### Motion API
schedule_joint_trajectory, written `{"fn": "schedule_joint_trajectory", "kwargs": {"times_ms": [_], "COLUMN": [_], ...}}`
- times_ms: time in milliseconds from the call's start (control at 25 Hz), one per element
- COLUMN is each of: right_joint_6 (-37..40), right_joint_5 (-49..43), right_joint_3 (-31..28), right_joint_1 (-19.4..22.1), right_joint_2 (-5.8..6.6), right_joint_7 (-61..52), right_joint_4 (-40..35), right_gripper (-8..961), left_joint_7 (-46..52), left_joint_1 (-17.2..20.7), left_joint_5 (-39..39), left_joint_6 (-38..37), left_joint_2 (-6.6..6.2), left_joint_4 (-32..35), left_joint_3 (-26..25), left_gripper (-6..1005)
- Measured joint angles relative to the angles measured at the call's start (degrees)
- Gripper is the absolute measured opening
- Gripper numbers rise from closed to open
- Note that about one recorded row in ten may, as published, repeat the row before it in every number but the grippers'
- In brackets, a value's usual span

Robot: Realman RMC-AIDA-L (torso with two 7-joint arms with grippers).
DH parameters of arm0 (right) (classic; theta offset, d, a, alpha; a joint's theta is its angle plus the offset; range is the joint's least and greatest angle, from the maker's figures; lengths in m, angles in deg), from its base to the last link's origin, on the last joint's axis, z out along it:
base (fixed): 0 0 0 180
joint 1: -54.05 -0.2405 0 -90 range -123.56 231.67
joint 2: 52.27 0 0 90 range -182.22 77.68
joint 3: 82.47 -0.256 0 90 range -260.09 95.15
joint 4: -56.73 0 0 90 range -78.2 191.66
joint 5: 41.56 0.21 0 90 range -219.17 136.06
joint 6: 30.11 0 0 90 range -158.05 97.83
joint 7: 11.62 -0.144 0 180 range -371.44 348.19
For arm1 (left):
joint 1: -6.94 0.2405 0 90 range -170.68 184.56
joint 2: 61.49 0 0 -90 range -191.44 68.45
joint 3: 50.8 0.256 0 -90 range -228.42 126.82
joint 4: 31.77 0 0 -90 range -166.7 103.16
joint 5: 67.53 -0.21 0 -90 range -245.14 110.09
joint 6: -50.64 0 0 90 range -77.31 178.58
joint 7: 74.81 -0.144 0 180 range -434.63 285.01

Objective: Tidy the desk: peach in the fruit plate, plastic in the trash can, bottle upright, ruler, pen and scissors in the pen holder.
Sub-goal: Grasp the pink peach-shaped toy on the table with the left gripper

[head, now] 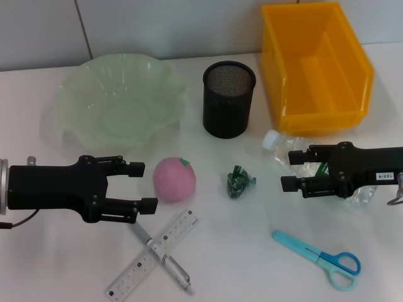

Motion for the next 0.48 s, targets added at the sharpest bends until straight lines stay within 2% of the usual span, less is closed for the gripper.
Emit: {"fn": "schedule_joint_trajectory", "kwargs": {"times_ms": [480], "right_joint_6": [-0.09], "right_joint_5": [0.0], "right_joint_3": [-0.05], "right_joint_1": [-0.04], "right_joint_2": [0.0], "right_joint_7": [0.0], "right_joint_4": [0.0], "right_gripper": [777], "left_joint_7": [0.0], "left_joint_1": [-0.06], "left_joint_5": [-0.02], "left_joint_6": [0.18], "left_joint_2": [0.0], "left_joint_4": [0.0], "left_joint_3": [-0.09], "left_gripper": [852]}}
